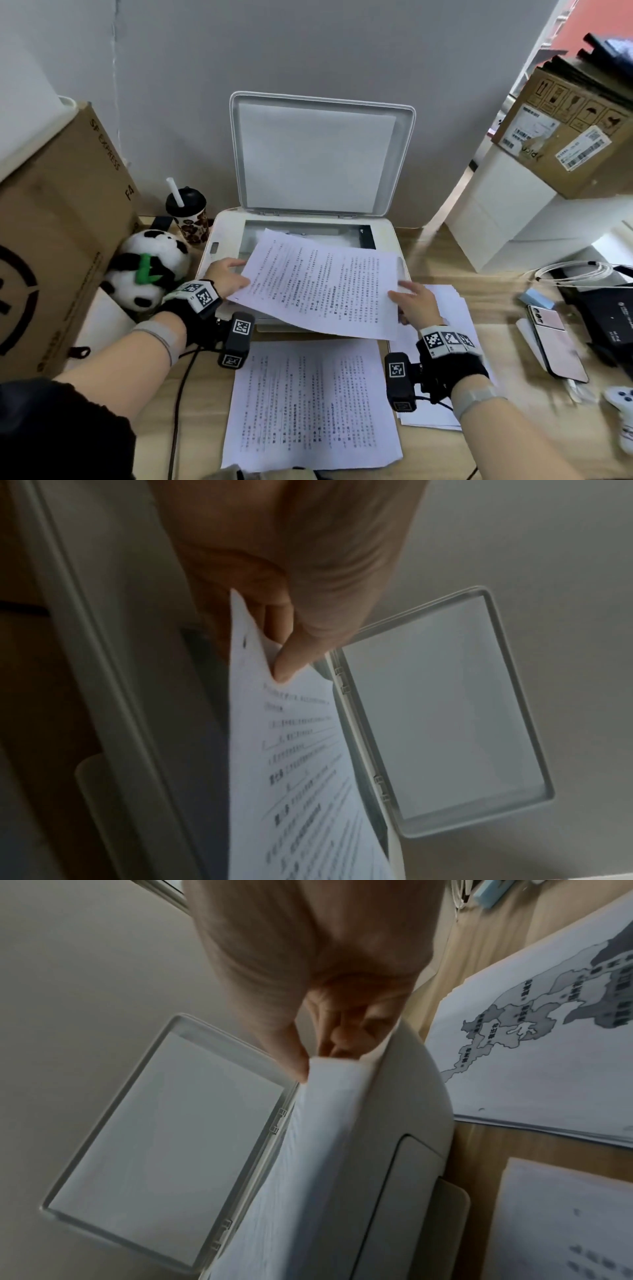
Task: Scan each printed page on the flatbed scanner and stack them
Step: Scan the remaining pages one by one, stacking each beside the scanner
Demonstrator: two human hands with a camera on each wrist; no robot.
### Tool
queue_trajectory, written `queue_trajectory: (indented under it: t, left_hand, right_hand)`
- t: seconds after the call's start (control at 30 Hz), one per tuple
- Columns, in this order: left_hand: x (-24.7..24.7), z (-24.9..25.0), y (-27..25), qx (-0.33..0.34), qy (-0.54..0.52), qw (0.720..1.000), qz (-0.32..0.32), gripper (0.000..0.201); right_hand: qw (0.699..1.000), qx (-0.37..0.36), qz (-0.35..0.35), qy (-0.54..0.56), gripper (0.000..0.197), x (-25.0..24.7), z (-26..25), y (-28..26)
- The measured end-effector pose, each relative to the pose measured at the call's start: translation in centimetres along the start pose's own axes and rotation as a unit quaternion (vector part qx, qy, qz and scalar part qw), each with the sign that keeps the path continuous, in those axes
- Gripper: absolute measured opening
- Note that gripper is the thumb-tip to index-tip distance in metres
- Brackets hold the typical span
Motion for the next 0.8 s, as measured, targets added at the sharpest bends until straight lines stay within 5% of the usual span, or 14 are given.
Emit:
queue_trajectory:
  t: [0.07, 0.17, 0.43, 0.6, 0.7, 0.8]
  left_hand:
    - [0.2, -0.3, -0.3, 0.002, -0.004, 1.0, 0.023, 0.043]
    - [0.3, -1.0, 0.0, -0.012, -0.065, 0.997, 0.039, 0.036]
    - [2.3, -0.1, -0.5, 0.008, -0.155, 0.986, 0.064, 0.027]
    - [4.4, 1.0, -1.6, 0.007, -0.21, 0.977, -0.021, 0.016]
    - [6.7, 1.3, -3.1, -0.012, -0.175, 0.972, -0.156, 0.028]
    - [9.6, 0.0, -5.3, -0.059, -0.096, 0.94, -0.321, 0.028]
  right_hand:
    - [0.996, 0.016, -0.044, -0.082, 0.005, 0.3, 0.3, -0.3]
    - [0.99, 0.031, -0.076, -0.116, 0.019, 0.1, 1.1, -0.6]
    - [0.998, 0.045, -0.016, -0.033, 0.01, -2.0, 2.0, -1.5]
    - [0.988, 0.059, 0.099, 0.103, 0.017, -4.9, 4.8, -1.1]
    - [0.959, 0.098, 0.177, 0.196, 0.034, -6.7, 7.3, -1.7]
    - [0.915, 0.136, 0.239, 0.296, 0.029, -7.1, 9.8, -3.1]
Point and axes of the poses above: each hand's wrist, its own y-axis towards the middle knuckle, its own x-axis out of the palm, z = x × y, the point moved 6 cm from there along y, towards the middle knuckle, and after that the axes turned 8 degrees about -y, right-handed, at the moved point
